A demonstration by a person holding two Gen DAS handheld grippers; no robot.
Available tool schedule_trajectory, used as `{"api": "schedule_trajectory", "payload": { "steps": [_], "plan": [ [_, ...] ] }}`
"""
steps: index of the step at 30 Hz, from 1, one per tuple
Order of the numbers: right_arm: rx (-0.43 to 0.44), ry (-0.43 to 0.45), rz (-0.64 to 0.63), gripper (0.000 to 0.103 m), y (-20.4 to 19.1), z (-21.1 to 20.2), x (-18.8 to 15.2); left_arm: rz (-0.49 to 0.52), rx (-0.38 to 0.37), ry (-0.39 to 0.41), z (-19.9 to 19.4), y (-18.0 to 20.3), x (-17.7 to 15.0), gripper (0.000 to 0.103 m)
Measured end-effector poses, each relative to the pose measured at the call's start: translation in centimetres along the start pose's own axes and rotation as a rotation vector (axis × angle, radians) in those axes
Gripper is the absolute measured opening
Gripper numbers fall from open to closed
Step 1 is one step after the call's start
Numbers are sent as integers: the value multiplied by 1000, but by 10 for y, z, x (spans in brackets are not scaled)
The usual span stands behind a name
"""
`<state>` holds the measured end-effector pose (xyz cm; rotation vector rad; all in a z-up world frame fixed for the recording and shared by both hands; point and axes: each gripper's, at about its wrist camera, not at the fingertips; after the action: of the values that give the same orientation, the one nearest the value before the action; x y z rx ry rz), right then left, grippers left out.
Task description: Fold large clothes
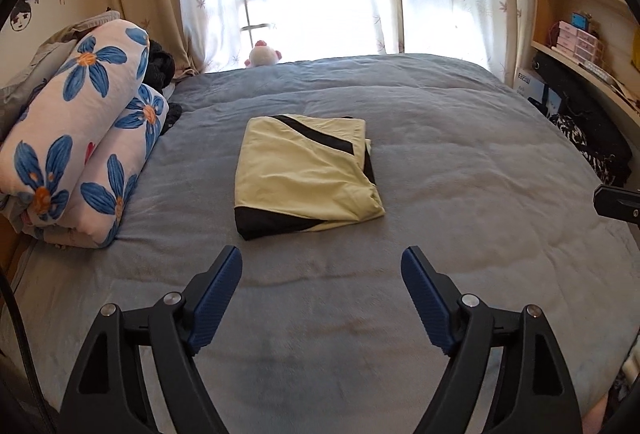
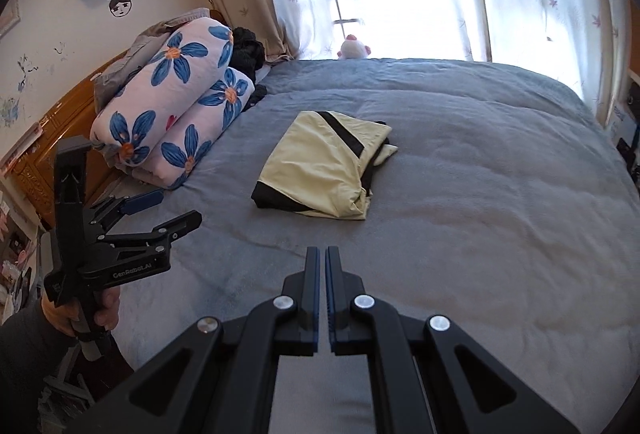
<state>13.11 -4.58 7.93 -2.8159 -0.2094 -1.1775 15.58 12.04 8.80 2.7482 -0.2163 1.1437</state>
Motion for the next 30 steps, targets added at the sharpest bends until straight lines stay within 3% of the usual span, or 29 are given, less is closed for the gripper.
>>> {"api": "schedule_trajectory", "payload": {
  "steps": [6, 9, 14, 19, 23, 30],
  "plan": [
    [-47, -11, 34, 3, 13, -20, -44, 11, -31, -14, -24, 36, -33, 85],
    [-99, -29, 48, 9, 18, -17, -71, 6, -31, -14, -27, 50, -50, 90],
    [-128, -51, 151, 44, 31, -13, -110, -49, -73, -23, -26, 71, -78, 91],
    [-201, -51, 207, 48, 32, -14, -136, -94, -86, -28, -18, 85, -99, 91],
    [-250, -33, 221, 57, 27, -21, -152, -136, -87, -31, -15, 95, -114, 91],
    [-241, -25, 264, 58, 21, -31, -172, -170, -55, -49, -20, 113, -135, 91]
  ]
}}
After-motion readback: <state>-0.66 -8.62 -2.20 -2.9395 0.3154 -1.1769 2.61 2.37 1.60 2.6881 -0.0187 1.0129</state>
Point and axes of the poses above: each gripper's, at about its wrist camera, not at the fingertips, and z roughly the way its jaws point, y to its right, x to its top, and after that the axes turned 12 degrees about -x, right-handed
